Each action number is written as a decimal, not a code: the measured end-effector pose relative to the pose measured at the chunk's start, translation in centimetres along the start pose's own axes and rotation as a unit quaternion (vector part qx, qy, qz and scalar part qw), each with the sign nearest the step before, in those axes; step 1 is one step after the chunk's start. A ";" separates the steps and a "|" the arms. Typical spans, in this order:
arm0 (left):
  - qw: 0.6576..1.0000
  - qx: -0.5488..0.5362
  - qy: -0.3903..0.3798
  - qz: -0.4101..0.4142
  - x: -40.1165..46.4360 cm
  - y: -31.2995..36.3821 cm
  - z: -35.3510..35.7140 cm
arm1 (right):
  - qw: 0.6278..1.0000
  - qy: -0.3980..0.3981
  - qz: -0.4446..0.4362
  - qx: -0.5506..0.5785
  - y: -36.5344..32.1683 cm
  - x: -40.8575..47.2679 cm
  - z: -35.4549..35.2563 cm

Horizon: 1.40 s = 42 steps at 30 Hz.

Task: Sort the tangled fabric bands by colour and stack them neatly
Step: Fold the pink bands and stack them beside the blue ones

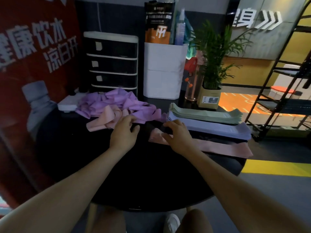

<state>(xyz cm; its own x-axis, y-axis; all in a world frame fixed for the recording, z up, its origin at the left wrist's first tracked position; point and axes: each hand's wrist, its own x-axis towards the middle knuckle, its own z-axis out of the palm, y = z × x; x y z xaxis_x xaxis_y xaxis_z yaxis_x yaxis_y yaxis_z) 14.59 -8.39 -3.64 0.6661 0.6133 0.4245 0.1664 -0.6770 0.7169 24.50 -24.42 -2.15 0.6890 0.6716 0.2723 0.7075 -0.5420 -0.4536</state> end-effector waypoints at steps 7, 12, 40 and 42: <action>0.999 0.037 0.026 -0.023 0.9 -4.4 -5.7 | 0.997 -0.020 -0.037 0.058 -7.1 3.8 4.7; 0.995 0.074 0.057 -0.024 0.8 -7.1 -7.6 | 0.993 -0.027 -0.040 0.112 -10.2 5.2 7.6; 0.989 -0.087 0.058 0.101 3.6 -1.9 -11.7 | 0.960 0.059 -0.166 0.217 -16.5 8.2 -0.7; 0.989 -0.081 0.040 0.121 3.4 -1.1 -12.5 | 0.961 0.064 -0.165 0.214 -16.2 7.7 -1.7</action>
<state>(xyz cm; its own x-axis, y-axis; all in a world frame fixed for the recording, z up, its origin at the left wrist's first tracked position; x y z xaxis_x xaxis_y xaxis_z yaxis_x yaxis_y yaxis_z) 7.57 -0.44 3.96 0.6112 0.4763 0.6322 -0.1128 -0.7382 0.6651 18.68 -11.34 8.76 0.4706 0.6892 0.5510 0.7801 -0.0332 -0.6247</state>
